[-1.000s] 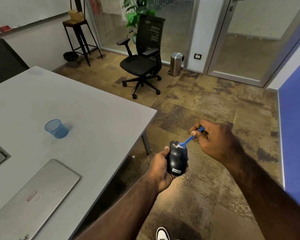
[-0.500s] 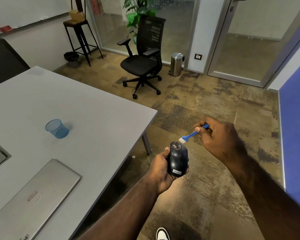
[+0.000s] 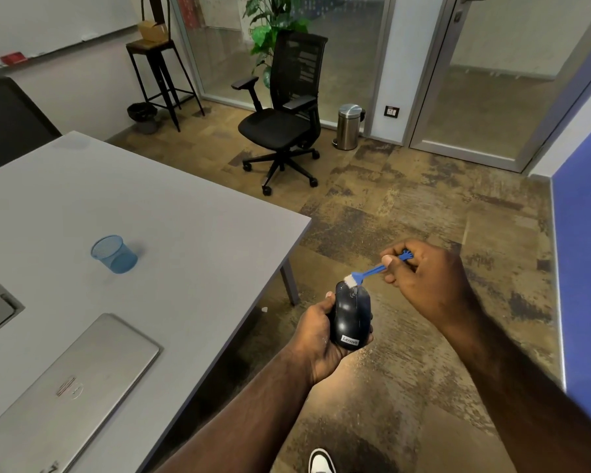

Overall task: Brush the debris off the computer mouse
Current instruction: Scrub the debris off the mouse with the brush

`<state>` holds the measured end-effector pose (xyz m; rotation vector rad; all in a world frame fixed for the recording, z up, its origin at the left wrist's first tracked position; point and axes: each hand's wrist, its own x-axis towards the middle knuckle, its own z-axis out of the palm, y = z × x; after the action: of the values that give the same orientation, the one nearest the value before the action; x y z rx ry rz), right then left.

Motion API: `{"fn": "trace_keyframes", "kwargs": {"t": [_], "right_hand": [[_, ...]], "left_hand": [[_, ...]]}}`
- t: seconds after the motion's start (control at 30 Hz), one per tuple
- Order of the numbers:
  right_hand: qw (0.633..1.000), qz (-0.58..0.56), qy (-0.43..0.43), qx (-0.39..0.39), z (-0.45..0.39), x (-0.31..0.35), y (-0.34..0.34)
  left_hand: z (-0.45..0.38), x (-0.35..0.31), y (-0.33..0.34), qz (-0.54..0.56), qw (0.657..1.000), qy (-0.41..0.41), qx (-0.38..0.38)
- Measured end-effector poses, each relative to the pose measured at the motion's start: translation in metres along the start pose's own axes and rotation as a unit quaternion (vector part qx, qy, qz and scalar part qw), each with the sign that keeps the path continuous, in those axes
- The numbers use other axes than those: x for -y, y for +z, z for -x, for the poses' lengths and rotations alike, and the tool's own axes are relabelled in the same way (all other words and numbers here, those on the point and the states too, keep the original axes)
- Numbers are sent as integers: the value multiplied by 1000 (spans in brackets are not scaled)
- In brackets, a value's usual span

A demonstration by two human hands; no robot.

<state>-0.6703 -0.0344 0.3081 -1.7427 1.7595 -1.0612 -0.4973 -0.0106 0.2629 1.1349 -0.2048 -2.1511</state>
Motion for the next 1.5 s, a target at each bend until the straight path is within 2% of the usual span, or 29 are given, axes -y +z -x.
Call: {"fn": "trace_keyframes", "kwargs": {"t": [0.1,0.17,0.27,0.37,0.47,0.53,0.63,0.8,0.97,1.1,1.27,1.4,1.5], "right_hand": [[995,-31,-26,87,11,6,-1],[994,-7,-23,107,16,6,4],[998,51,-4,32,10,1,8],[999,38,5,-37,1,-3,3],[1000,-21,-16,-2,3,-3,3],[999,8,-28,32,6,-1,7],[997,72,-10,15,0,-2,9],[998,34,-21,49,0,3,7],[996,79,-18,31,-4,2,3],[995,37,-58,73,2,3,-4],[997,60,-37,36,2,-3,-7],[995,51,-60,58,5,-3,-10],[997,60,-47,26,0,-8,-10]], "left_hand": [[-1,-2,-1,-22,1000,6,-8],[-2,-2,-1,-29,999,10,-10],[-2,-1,-1,-15,1000,8,-9],[-1,0,-2,-4,1000,1,-9],[-2,1,-3,-11,1000,3,-7],[-2,2,-3,-15,1000,2,-3],[-2,3,-3,-23,1000,1,-2],[-1,3,-3,-17,1000,1,4],[-1,3,-2,-20,1000,1,-2],[-2,1,-4,-22,1000,6,-10],[0,0,-2,-10,1000,6,-4],[-2,0,-1,-22,1000,7,-8],[-1,0,-1,-17,1000,6,-7]]}}
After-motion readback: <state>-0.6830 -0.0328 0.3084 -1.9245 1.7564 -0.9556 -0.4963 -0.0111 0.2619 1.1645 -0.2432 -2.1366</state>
